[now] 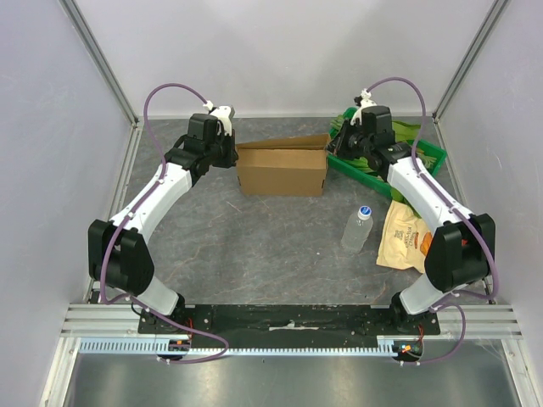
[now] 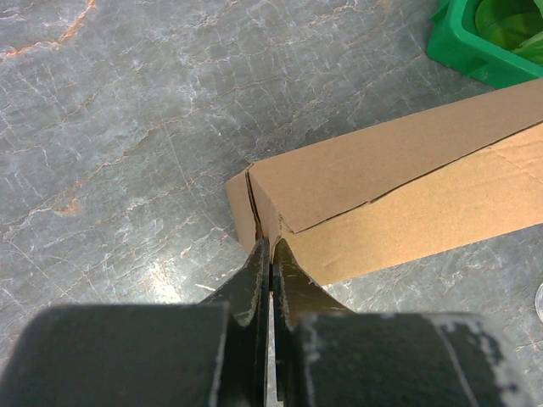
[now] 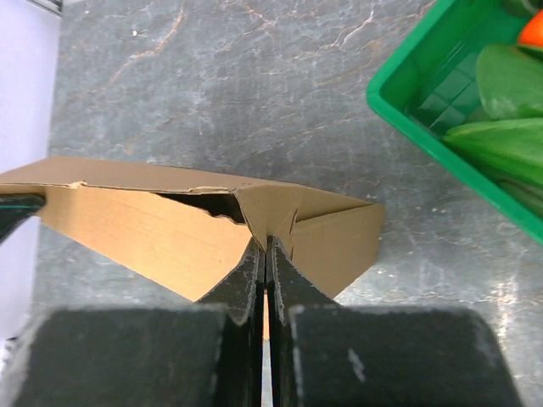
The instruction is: Fold the paper box
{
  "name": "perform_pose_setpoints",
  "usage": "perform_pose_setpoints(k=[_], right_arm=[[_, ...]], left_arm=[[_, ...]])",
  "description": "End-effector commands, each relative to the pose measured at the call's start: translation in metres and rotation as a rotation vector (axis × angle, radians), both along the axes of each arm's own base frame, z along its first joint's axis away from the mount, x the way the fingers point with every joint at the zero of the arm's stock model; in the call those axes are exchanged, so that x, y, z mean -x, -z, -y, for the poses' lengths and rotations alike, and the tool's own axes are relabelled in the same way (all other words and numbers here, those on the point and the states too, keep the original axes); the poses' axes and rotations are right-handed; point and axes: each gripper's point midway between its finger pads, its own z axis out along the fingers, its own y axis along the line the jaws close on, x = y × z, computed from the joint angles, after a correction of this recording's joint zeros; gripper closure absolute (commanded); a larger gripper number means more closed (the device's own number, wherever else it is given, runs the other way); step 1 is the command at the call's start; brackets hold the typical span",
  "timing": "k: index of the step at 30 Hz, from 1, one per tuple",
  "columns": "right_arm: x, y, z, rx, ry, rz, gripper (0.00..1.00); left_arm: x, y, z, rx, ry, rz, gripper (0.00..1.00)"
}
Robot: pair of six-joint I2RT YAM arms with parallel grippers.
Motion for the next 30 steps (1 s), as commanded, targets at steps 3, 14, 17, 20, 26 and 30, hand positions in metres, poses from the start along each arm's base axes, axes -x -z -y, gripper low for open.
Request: perform_pose_setpoints(k=[3, 14, 17, 20, 26, 30], right_arm=[[0.003, -0.023, -0.018, -0.225, -0.028, -0.051, 1.0], [0.002, -0.022, -0.014, -0.293, 0.011, -0.098, 1.0], [0.001, -0.015, -0.012, -0.318, 0.028, -0.123, 1.0], [0.001, -0.011, -0.008, -0.312, 0.048, -0.126, 1.0], [0.0, -0.015, -0.008, -0.368, 0.054, -0.15, 1.0], [-0.001, -0.011, -0.004, -0.36, 0.067, -0.151, 1.0]], left_arm=[[0.019, 0.038, 0.002, -0.048, 0.043, -0.134, 0.98], [0.019, 0.036, 0.002, -0.048, 0.044, -0.13, 0.98], [0.018, 0.036, 0.002, -0.048, 0.043, -0.128, 0.98], [0.018, 0.037, 0.002, -0.049, 0.045, -0.13, 0.98], [0.018, 0.038, 0.002, -0.051, 0.044, -0.132, 0.98], [0.018, 0.038, 0.002, -0.052, 0.043, -0.132, 0.98]])
